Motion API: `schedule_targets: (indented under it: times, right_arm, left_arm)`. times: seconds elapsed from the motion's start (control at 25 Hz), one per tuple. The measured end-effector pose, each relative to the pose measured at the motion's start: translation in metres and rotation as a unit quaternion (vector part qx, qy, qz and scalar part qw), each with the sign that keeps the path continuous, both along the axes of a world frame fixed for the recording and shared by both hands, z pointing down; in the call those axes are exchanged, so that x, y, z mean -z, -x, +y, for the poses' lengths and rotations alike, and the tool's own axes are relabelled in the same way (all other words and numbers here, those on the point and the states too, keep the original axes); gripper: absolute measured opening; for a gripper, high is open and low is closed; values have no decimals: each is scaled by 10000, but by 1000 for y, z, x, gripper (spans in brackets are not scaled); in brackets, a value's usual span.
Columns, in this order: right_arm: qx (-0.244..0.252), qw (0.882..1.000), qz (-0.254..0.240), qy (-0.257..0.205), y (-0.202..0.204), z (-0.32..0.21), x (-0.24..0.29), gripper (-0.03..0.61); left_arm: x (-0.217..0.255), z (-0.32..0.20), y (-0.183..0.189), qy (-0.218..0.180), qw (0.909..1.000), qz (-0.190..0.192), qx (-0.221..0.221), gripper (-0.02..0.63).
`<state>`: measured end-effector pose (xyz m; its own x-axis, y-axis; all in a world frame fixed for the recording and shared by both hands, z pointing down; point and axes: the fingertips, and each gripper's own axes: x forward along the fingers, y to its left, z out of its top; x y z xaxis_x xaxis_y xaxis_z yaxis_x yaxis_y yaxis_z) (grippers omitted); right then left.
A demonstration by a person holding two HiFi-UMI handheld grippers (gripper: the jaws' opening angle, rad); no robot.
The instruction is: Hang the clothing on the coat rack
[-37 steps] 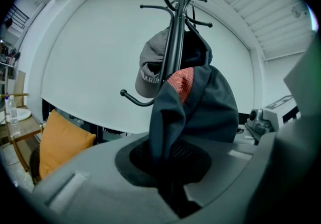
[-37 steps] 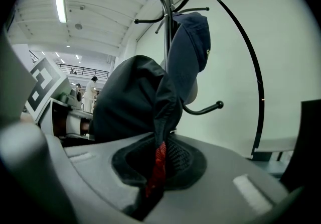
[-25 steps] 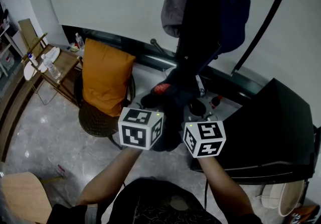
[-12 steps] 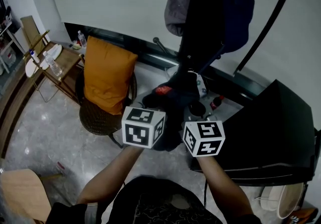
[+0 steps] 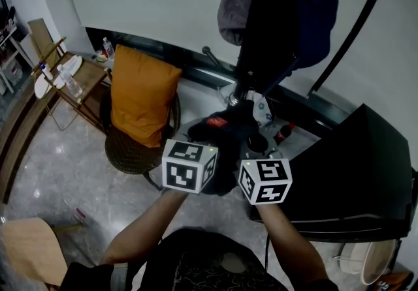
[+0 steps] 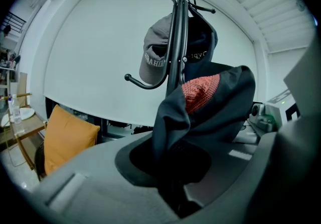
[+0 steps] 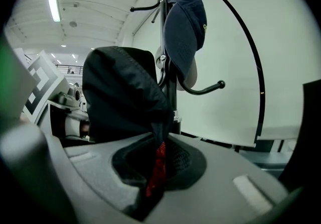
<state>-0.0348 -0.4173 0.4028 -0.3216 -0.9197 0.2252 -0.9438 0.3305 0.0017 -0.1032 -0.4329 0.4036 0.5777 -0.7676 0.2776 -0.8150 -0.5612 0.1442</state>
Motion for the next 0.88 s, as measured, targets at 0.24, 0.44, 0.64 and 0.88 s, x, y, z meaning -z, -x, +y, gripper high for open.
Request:
schedule_targets:
  times: [0.24,0.44,0.64,0.88]
  right_arm:
    - [21,10000,25,-16,0,1,-5,21]
    - [58,9999,95,-42,2,2,-10,21]
    - [113,9997,195,-93,3,6,-13,21]
    - [265,9982,536,-65,7,9,-19,21]
  left_arm:
    - [-5,1,-3,-5,10000,-1,-42,34]
    - [-8,3,-4,-41,10000,-6,-34,34]
    - [-12,8,-7,-29,10000,-2,-33,35]
    - [-16,11,-8,-84,9999,-41,-71,35]
